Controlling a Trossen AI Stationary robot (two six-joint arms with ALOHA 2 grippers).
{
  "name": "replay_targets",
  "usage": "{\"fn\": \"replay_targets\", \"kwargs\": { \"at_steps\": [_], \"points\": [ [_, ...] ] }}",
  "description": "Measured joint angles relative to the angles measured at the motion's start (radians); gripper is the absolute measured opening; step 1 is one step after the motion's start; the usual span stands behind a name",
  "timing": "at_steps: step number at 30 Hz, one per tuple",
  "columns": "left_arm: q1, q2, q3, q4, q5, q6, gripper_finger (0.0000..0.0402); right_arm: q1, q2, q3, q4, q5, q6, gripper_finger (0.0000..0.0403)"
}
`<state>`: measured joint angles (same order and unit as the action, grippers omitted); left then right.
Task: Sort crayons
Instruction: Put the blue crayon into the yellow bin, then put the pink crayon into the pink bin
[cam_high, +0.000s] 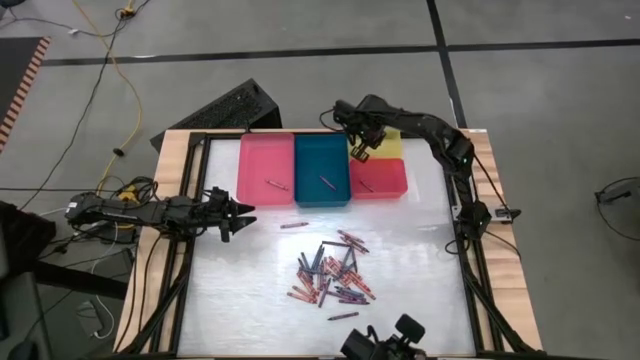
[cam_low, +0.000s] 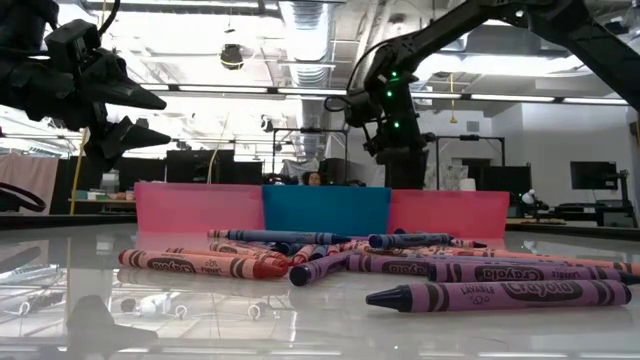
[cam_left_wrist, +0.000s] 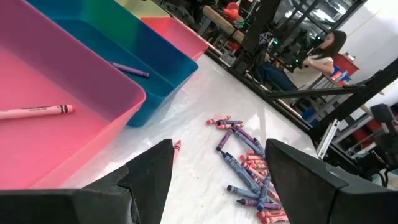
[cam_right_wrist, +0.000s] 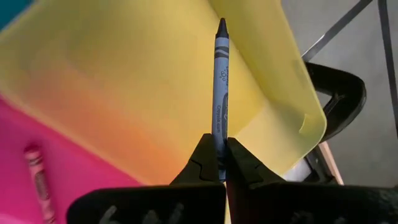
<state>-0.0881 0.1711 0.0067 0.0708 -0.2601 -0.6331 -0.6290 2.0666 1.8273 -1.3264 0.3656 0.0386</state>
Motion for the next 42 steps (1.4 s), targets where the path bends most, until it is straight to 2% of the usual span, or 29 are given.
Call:
{"fn": "replay_targets", "kwargs": {
  "at_steps": [4,12,17,22,26,33,38,42],
  "points": [
    [0.000,0.000,0.000,0.001,-0.010,0.000,0.0245,-0.017,0.000,-0.001,0.013,-0.024,-0.017,0.0012],
    [0.000,0.000,0.000,0.002,-0.010,0.000,0.0245,-0.021,0.000,-0.001,0.022,-0.034,-0.022,0.0060],
    [0.000,0.000,0.000,0.002,-0.007,0.000,0.0245,-0.007,0.000,-0.001,0.010,-0.040,-0.022,0.0067],
    [0.000,0.000,0.000,-0.009,0.073,0.018,0.0245,0.034,-0.030,-0.001,-0.006,-0.088,-0.028,0.0068],
    [-0.001,0.002,0.000,-0.017,0.116,0.060,0.0245,0.091,-0.091,-0.001,-0.004,-0.096,-0.037,0.0068],
    [-0.001,0.057,0.005,-0.014,0.118,0.079,0.0245,0.227,-0.260,0.000,-0.001,-0.097,0.042,0.0068],
    [-0.002,0.168,0.061,-0.014,0.100,0.121,0.0245,0.357,-0.385,0.000,0.003,-0.087,0.147,0.0068],
    [-0.002,0.293,0.122,-0.006,0.073,0.171,0.0245,0.462,-0.467,0.000,0.001,-0.018,0.255,0.0068]
  ]
}}
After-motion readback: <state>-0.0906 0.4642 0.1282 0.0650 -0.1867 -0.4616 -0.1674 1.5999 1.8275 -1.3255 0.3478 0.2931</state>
